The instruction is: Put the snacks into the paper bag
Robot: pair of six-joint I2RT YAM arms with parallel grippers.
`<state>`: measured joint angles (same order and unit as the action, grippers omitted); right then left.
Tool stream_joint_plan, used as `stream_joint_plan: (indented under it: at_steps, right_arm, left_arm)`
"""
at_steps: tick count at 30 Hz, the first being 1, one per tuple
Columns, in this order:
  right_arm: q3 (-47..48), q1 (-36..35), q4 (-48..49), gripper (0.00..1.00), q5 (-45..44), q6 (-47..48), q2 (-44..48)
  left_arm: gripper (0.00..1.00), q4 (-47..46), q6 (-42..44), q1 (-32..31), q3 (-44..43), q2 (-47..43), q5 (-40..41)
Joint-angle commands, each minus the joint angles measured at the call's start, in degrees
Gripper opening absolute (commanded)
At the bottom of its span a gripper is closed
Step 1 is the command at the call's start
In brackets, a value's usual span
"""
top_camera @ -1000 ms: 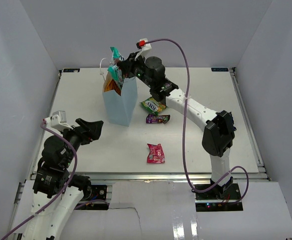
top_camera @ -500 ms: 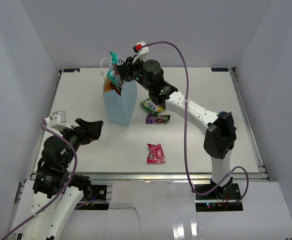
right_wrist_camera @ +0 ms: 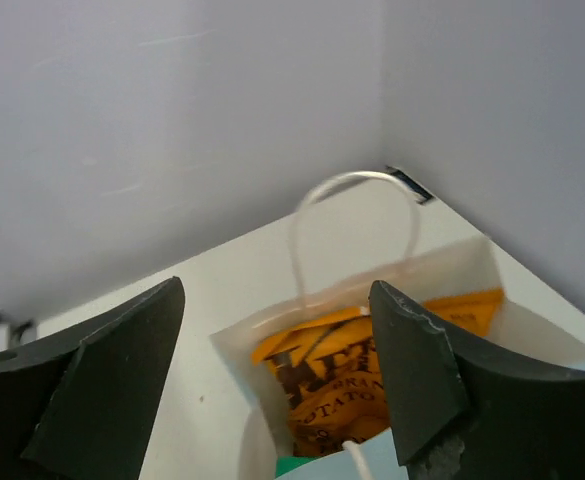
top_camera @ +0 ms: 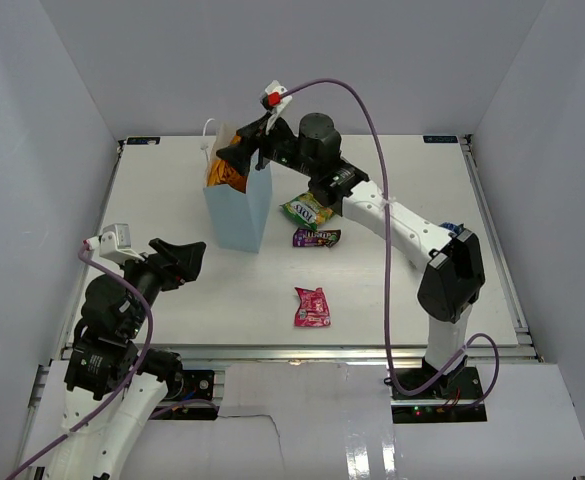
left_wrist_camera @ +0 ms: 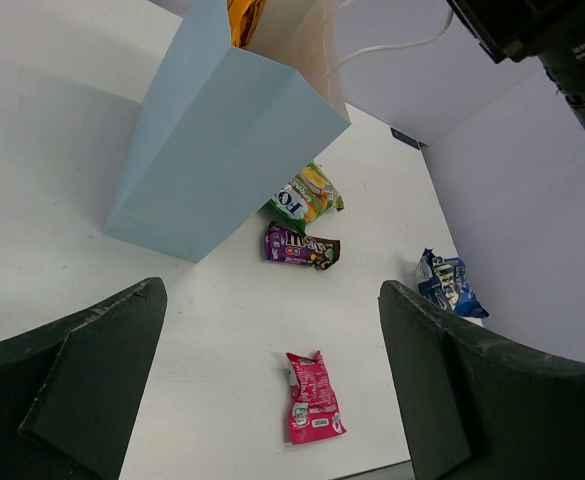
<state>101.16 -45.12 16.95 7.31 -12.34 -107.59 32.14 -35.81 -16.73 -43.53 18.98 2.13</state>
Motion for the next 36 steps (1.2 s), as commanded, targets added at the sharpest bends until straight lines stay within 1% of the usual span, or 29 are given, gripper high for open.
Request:
stream_joint_plan:
  at_steps: [1, 3, 4, 5, 6, 9, 10, 11, 12, 13, 14, 15, 17, 18, 19, 20, 21, 22, 24, 25, 33, 36]
  right_arm:
    - [5.79, 1.88, 0.74, 0.82, 32.19, 9.08, 4.49]
    - [7.29, 2.32, -3.91, 0.87, 37.84, 13.29, 6.50]
    - [7.03, 2.32, -10.12, 0.88, 38.13, 15.57, 7.39]
    - [6.07, 3.37, -12.18, 0.88, 38.74, 16.81, 8.53]
    - [1.89, 4.25, -13.60, 0.89, 39.70, 17.60, 11.32]
    - [-6.13, 10.83, -18.25, 0.88, 39.28, 15.77, 17.31]
    - [-8.42, 12.76, -20.44, 0.88, 37.44, 15.33, 18.55]
    - [-12.09, 17.13, -24.56, 0.88, 35.25, 14.54, 20.47]
    - [-13.78, 19.52, -26.34, 0.88, 31.75, 13.40, 21.27]
    - [-17.28, 23.38, -27.92, 0.87, 28.93, 12.78, 21.80]
    - [-18.97, 24.72, -29.33, 0.88, 25.68, 11.82, 22.42]
    - [-20.29, 25.86, -32.21, 0.89, 19.47, 9.29, 22.25]
    - [-24.41, 27.10, -33.99, 0.89, 13.37, 5.94, 20.85]
    - [-26.18, 27.11, -33.39, 0.91, 8.91, 3.57, 20.23]
    - [-27.67, 27.11, -32.78, 0.91, 7.47, -2.37, 19.62]
    - [-29.60, 27.19, -32.34, 0.92, 6.93, -5.47, 17.35]
    - [-29.80, 27.11, -32.07, 0.93, 7.80, -8.64, 15.85]
    - [-29.71, 27.19, -31.46, 0.93, 9.46, -13.71, 12.61]
    - [-29.88, 27.02, -29.09, 0.98, 11.67, -19.01, 9.78]
    - [-29.54, 26.67, -26.99, 0.98, 11.76, -22.26, 6.81]
    - [-20.85, 26.49, -22.58, 0.98, 8.34, -27.21, -6.13]
    - [-17.60, 26.40, -21.52, 0.95, 7.20, -29.58, -10.44]
  left_arm:
    - [0.98, -0.24, 0.74, -0.23, -0.15, -0.18, -0.55]
    - [0.98, 0.11, 1.36, -0.23, -0.50, 0.26, -1.25]
    - [0.98, 0.20, 1.53, -0.23, -0.68, 0.70, -1.60]
    - [0.98, 0.29, 1.71, -0.23, -0.68, 0.97, -1.86]
    - [0.98, 0.29, 1.89, -0.32, -0.68, 1.32, -2.04]
    - [0.98, -0.15, 2.24, -0.23, -0.07, 3.33, -6.95]
    - [0.98, -0.41, 2.33, -0.23, 0.02, 4.12, -8.01]
    - [0.98, -0.93, 2.33, -0.23, 0.54, 5.79, -9.24]
    - [0.98, -1.29, 2.41, -0.23, 0.81, 6.85, -11.60]
    - [0.98, -1.73, 2.41, -0.23, 1.07, 7.81, -12.75]
    - [0.98, -2.69, 2.24, -0.23, 1.42, 8.78, -13.81]
    - [0.98, -3.39, 1.89, -0.23, 2.30, 10.62, -14.60]
    - [0.98, -5.67, 0.75, -0.23, 3.44, 12.39, -16.45]
    - [0.98, -6.64, 0.14, -0.32, 4.67, 13.79, -16.89]
    - [0.98, -7.61, -0.74, -0.23, 5.20, 14.41, -18.20]
    - [0.97, -9.01, -1.27, -0.32, 5.64, 15.02, -18.39]
    - [0.97, -9.37, -1.71, -0.32, 6.34, 15.81, -18.48]
    - [0.97, -9.72, -1.98, -0.32, 6.70, 16.00, -18.48]
    - [0.98, -9.90, -3.12, -0.23, 7.23, 15.82, -18.04]
    - [0.98, -9.82, -3.64, -0.23, 7.84, 15.21, -18.13]
    - [0.97, -8.67, -12.08, -0.23, 10.04, 9.94, -16.72]
    - [0.97, -8.59, -14.81, -0.32, 10.48, 8.35, -15.67]
